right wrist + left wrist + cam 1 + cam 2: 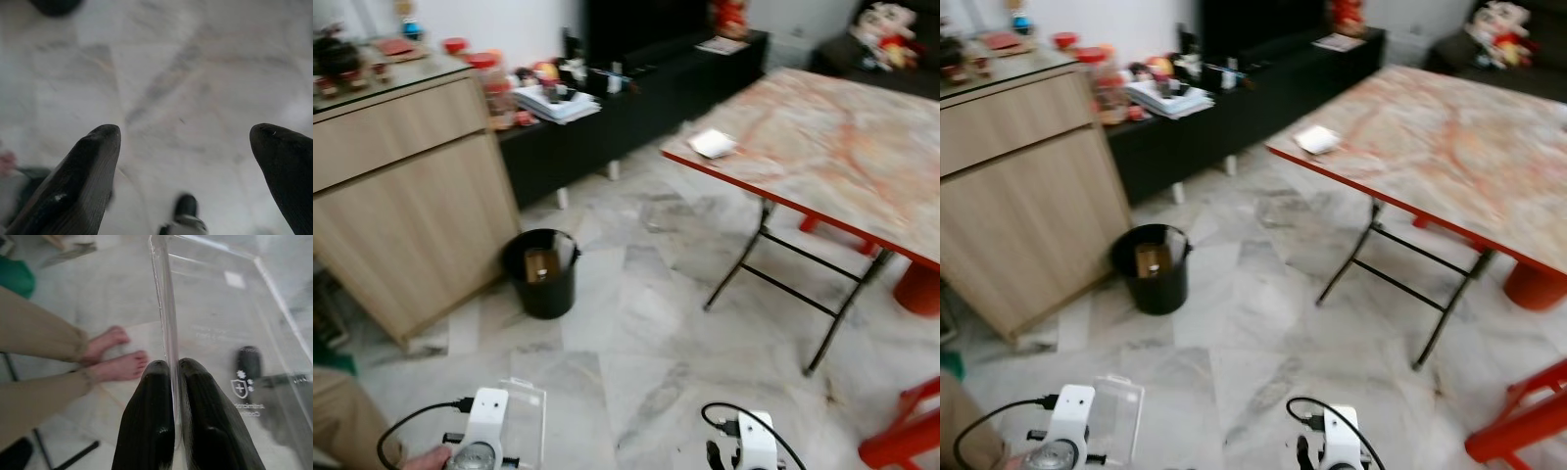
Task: Picking trash to rubbish bin
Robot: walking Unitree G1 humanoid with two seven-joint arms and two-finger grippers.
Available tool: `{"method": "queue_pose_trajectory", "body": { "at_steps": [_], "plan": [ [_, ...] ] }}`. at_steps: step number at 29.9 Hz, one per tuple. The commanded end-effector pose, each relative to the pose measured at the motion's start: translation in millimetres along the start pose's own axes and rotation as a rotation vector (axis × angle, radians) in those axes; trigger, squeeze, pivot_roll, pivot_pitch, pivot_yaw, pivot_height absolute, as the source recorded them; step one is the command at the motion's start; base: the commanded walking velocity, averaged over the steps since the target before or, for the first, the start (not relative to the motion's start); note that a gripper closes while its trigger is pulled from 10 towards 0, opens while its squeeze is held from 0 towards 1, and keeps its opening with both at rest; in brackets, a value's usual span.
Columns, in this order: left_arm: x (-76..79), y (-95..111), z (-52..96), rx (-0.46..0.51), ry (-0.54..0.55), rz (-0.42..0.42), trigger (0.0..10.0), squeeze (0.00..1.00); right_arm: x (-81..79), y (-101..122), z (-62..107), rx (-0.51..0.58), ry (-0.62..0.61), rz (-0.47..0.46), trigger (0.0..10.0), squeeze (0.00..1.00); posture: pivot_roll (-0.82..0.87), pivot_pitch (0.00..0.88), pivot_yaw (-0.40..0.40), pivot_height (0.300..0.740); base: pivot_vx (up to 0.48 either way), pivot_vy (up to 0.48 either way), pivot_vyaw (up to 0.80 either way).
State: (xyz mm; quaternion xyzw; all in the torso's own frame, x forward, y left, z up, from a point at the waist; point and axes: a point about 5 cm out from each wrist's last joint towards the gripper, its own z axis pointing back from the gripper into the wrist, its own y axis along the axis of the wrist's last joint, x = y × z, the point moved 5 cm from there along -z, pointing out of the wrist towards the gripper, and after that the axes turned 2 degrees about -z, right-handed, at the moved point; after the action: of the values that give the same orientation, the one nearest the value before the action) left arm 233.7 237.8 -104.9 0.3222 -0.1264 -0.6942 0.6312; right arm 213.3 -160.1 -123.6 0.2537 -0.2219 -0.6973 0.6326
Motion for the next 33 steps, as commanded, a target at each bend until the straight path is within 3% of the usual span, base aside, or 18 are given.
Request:
{"method": "queue_pose_trajectory", "body": {
  "at_steps": [1,21,33],
  "plan": [
    [5.8,7.3,-0.6,0.017,-0.009,-0.008,10.0,0.00,8.6,-10.1,2.7,-0.028,-0.023,-0.008,10.0,0.00,-0.09,0.000,0.034,0.740,0.300,0.000,0.00],
    [6.6,5.9,-0.3,0.014,-0.003,0.001,10.0,0.00,8.2,-5.7,1.7,-0.018,-0.019,0.007,10.0,0.00,-0.08,0.013,0.020,0.740,0.319,0.000,0.00],
    [5.1,6.9,-0.5,0.016,0.006,0.014,10.0,0.00,7.2,-4.5,1.1,-0.017,-0.024,-0.007,10.0,0.00,-0.07,0.029,0.016,0.740,0.322,0.000,0.58]
  ]
}}
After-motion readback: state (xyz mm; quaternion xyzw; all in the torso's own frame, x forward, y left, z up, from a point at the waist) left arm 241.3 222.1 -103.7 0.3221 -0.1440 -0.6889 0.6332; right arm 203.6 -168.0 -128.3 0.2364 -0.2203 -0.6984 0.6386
